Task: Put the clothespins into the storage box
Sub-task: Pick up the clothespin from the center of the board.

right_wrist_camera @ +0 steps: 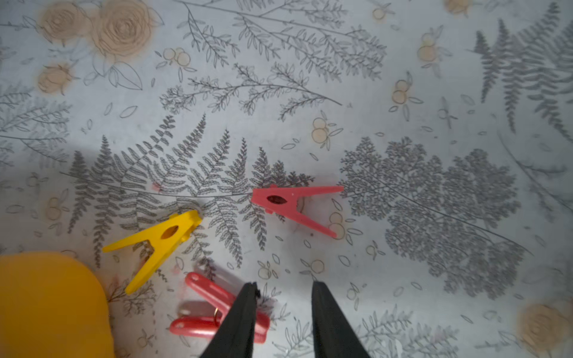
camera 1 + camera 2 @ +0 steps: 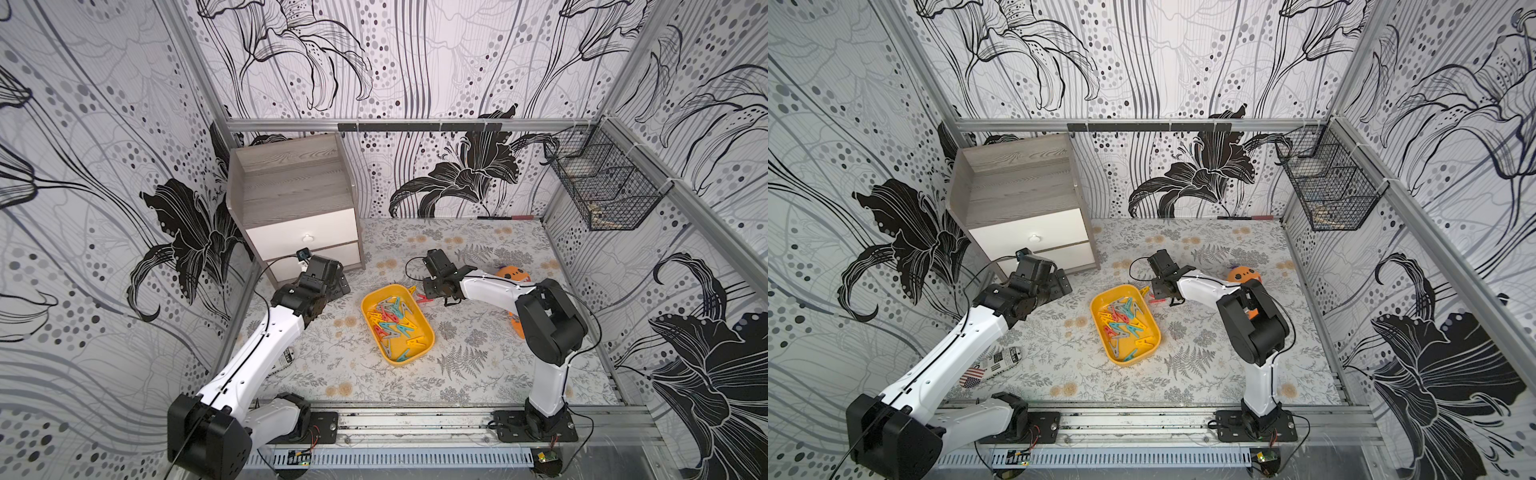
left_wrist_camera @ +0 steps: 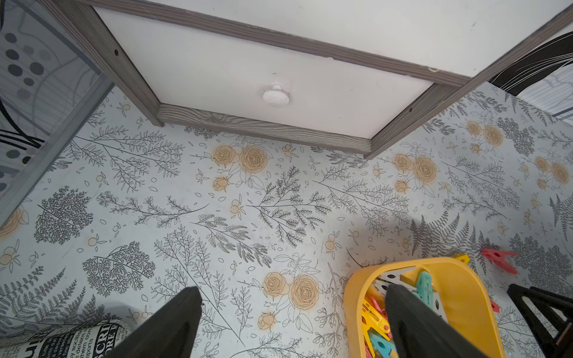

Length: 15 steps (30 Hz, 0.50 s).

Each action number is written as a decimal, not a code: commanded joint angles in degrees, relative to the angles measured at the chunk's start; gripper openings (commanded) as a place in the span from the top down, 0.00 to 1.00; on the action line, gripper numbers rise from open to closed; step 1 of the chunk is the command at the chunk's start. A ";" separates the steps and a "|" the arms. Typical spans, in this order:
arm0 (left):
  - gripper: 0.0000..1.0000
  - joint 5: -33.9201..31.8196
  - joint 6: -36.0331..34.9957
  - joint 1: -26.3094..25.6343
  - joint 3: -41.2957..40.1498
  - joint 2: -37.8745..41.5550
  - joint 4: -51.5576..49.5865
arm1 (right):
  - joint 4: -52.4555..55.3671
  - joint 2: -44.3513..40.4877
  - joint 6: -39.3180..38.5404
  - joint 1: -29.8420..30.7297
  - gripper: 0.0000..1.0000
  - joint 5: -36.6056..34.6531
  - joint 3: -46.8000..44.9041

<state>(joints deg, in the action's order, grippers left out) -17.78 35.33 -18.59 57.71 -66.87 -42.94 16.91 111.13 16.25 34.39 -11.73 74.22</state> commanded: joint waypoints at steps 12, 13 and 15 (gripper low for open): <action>0.03 -0.93 -0.35 0.13 0.38 -0.62 1.32 | 5.02 6.81 -13.12 -1.65 0.57 1.35 7.46; 0.03 -1.02 -0.38 0.09 0.44 -0.55 1.28 | 4.74 6.97 -13.61 -1.79 0.57 1.44 7.08; 0.03 -1.04 -0.35 0.10 0.46 -0.66 1.28 | 3.61 6.99 -14.43 -2.17 0.58 1.68 6.14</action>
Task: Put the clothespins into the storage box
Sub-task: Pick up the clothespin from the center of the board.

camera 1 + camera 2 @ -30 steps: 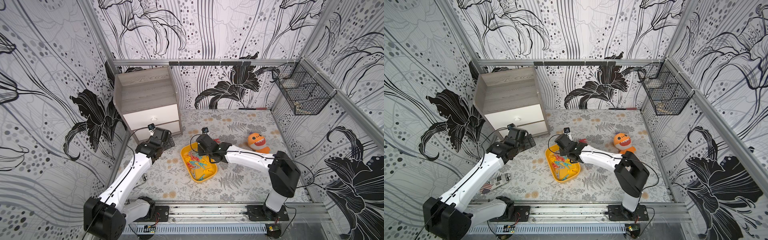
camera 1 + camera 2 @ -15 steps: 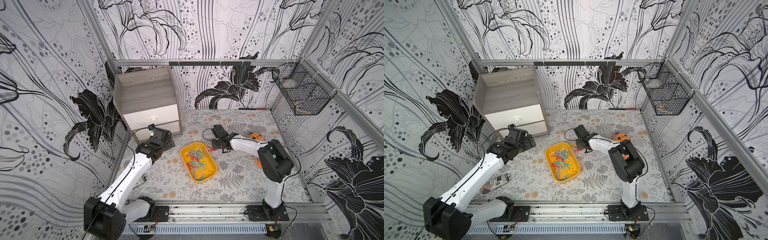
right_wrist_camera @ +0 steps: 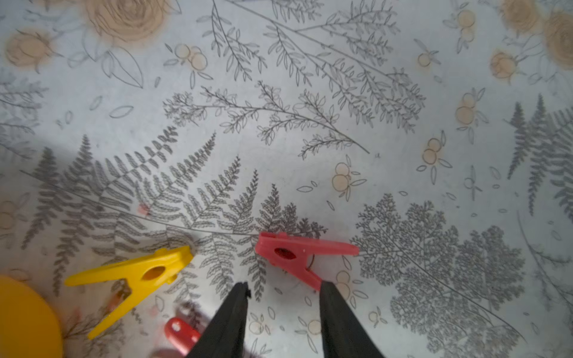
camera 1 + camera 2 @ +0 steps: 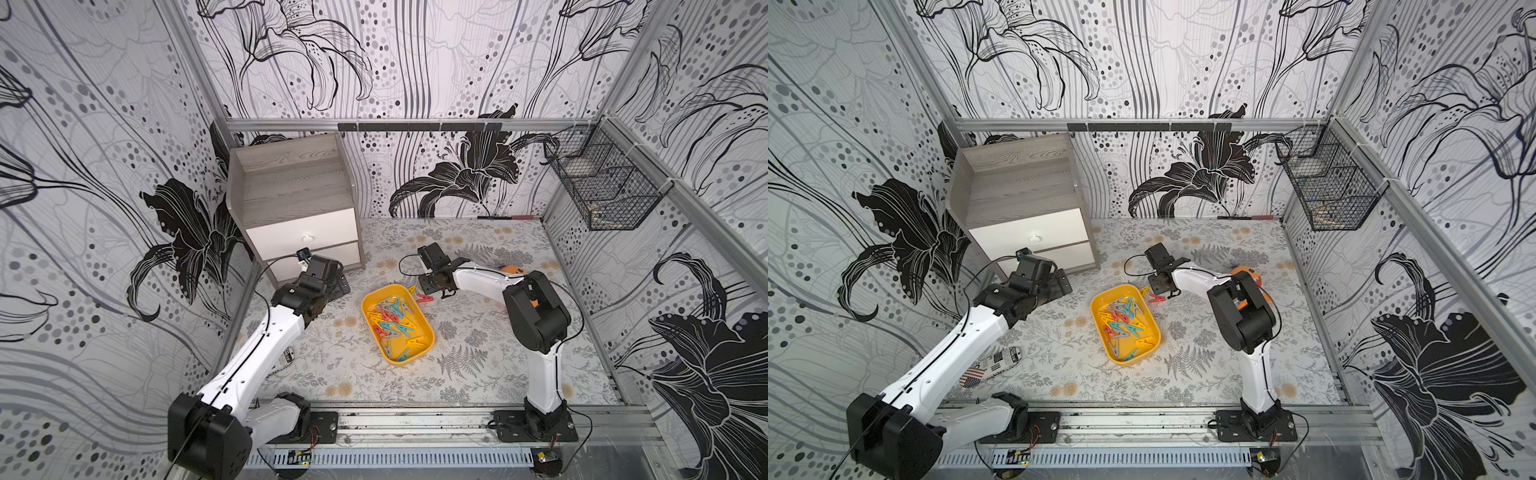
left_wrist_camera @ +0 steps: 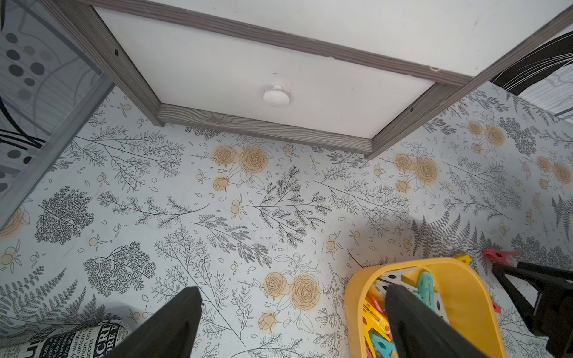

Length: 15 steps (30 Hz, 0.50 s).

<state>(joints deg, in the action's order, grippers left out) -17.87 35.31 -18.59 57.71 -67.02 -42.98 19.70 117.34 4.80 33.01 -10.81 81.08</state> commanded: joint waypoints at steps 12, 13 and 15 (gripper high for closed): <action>0.03 -1.13 -0.46 0.07 0.82 -0.56 0.89 | -0.76 1.50 -4.46 -1.55 0.69 3.27 -3.18; 0.03 -1.04 -0.50 0.11 0.73 -0.56 0.96 | -0.66 1.17 -4.70 -1.54 0.70 4.02 -3.60; 0.03 -0.62 -0.51 0.11 0.48 -0.57 1.14 | -0.60 0.47 -4.80 -1.55 0.73 4.69 -4.32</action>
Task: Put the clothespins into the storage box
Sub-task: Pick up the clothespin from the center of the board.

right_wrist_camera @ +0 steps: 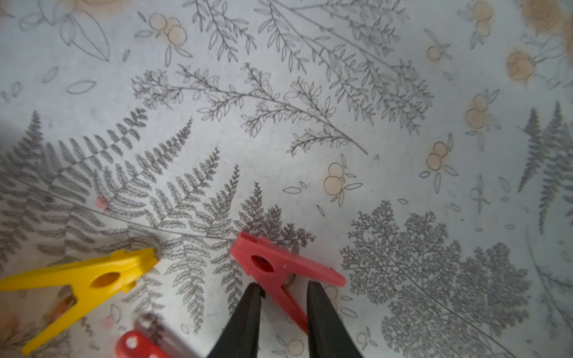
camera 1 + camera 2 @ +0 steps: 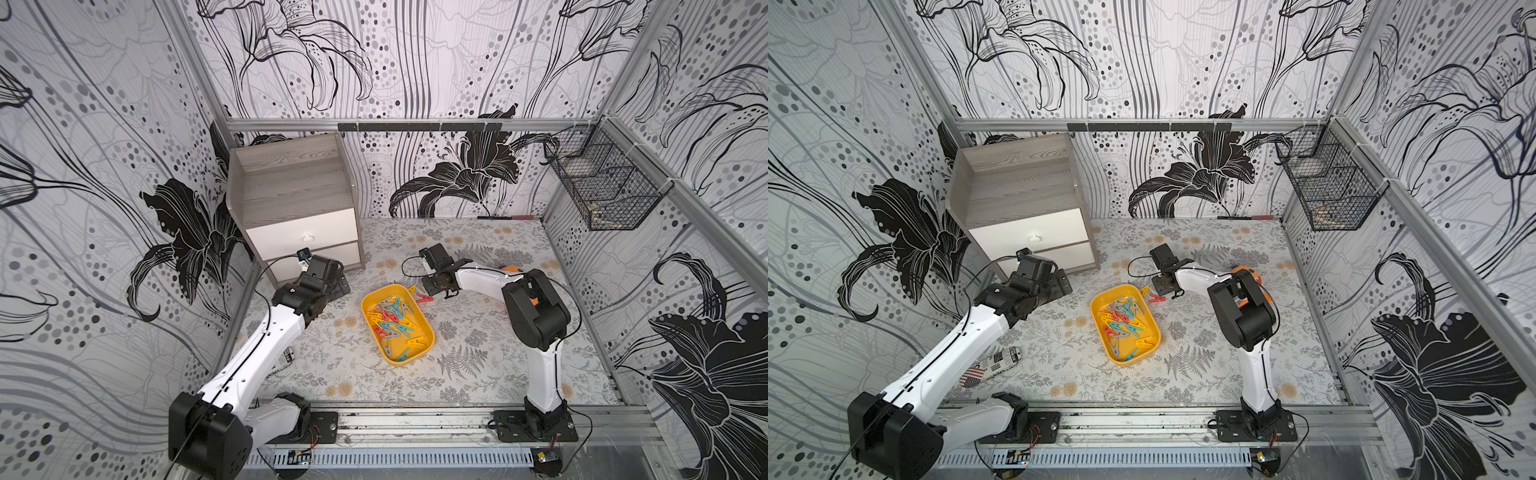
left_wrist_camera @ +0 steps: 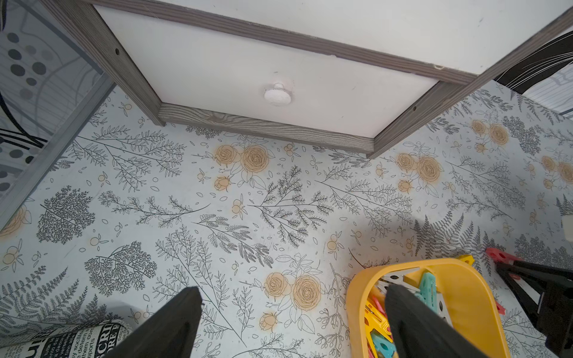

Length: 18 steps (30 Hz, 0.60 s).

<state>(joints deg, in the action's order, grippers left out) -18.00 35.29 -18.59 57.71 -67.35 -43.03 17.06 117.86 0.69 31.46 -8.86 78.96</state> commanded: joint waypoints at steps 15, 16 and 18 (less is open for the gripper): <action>0.03 6.60 -3.13 -9.20 -2.17 -1.73 3.54 | 4.38 -10.61 3.99 0.05 0.89 3.21 -6.57; 0.03 6.44 -2.76 -11.02 -2.17 -2.18 3.52 | 4.34 -12.40 4.76 0.09 0.89 3.75 -7.30; 0.03 5.30 -1.15 -13.87 -2.75 -3.28 3.26 | 4.16 -16.79 6.27 0.47 0.89 5.45 -8.84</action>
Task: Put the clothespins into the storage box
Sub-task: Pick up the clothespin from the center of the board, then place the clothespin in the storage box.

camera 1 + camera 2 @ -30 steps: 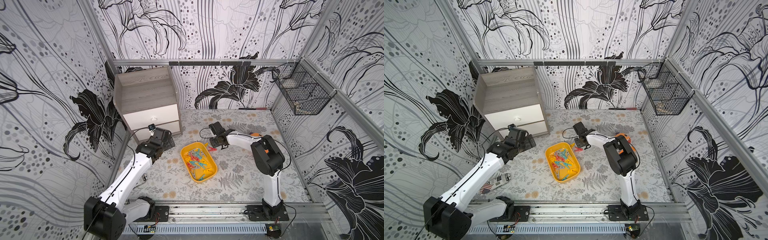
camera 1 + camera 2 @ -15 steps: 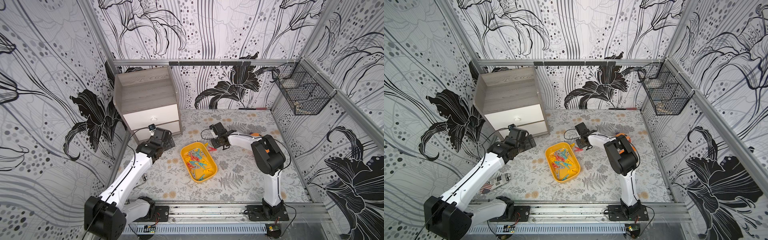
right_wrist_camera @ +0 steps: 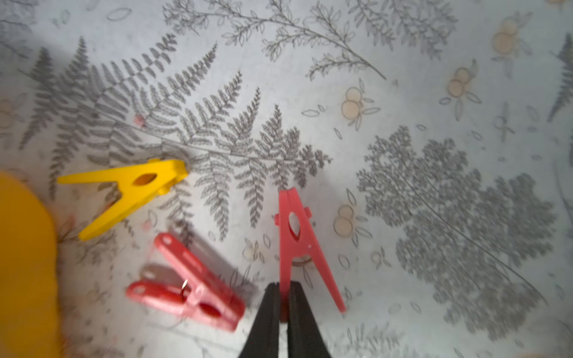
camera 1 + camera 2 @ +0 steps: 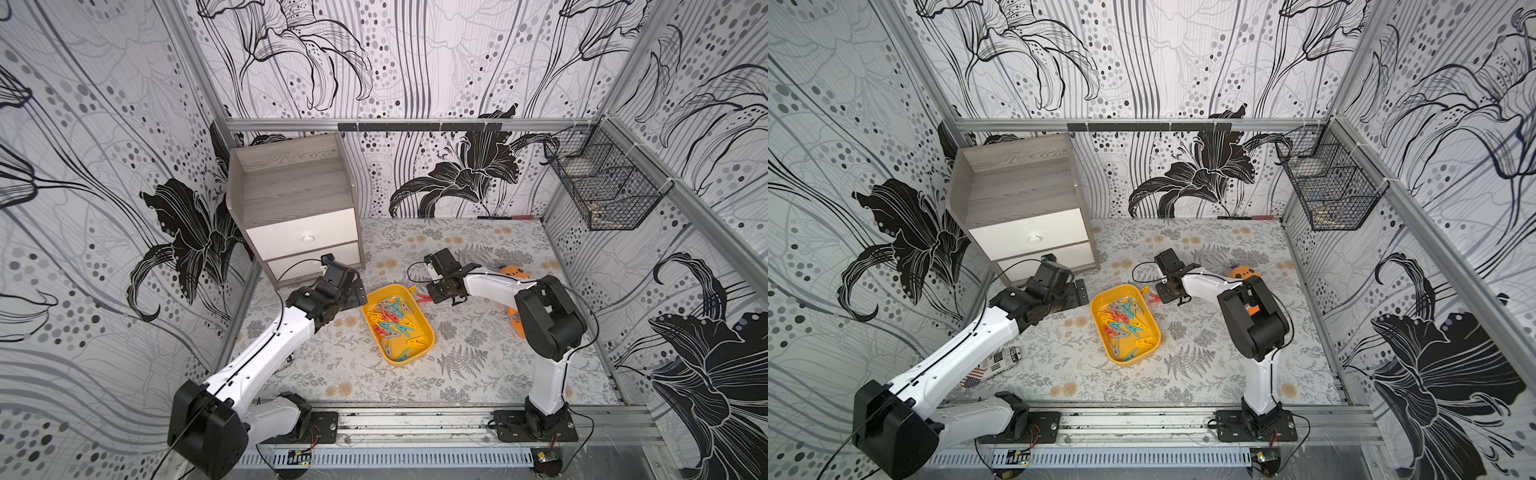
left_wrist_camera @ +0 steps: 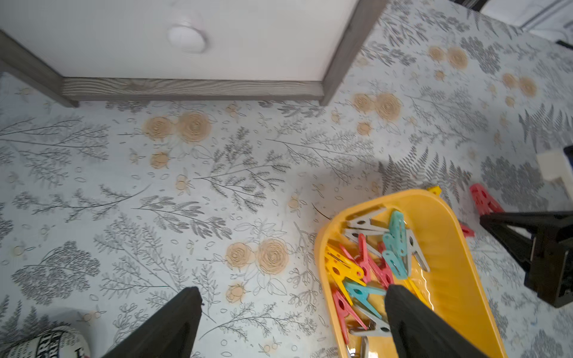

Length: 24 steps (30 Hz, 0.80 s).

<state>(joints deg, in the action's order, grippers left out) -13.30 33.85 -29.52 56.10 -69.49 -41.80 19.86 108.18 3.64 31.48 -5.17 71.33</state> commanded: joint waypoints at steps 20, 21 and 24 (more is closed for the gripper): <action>0.03 -3.66 8.22 -4.17 -10.58 2.83 3.98 | -0.24 -4.72 20.59 20.68 0.88 1.51 -1.96; 0.03 -3.83 8.19 -4.07 -10.35 2.95 3.84 | -0.68 -4.20 21.04 20.72 0.88 1.50 -2.12; 0.03 -3.93 7.87 -3.73 -9.61 3.22 3.42 | -1.12 -3.09 21.91 20.72 0.88 0.96 -2.16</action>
<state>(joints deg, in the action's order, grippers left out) -15.66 41.34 -33.76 45.80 -67.42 -39.03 20.08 104.51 22.81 51.88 -3.22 69.71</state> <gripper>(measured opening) 0.974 0.120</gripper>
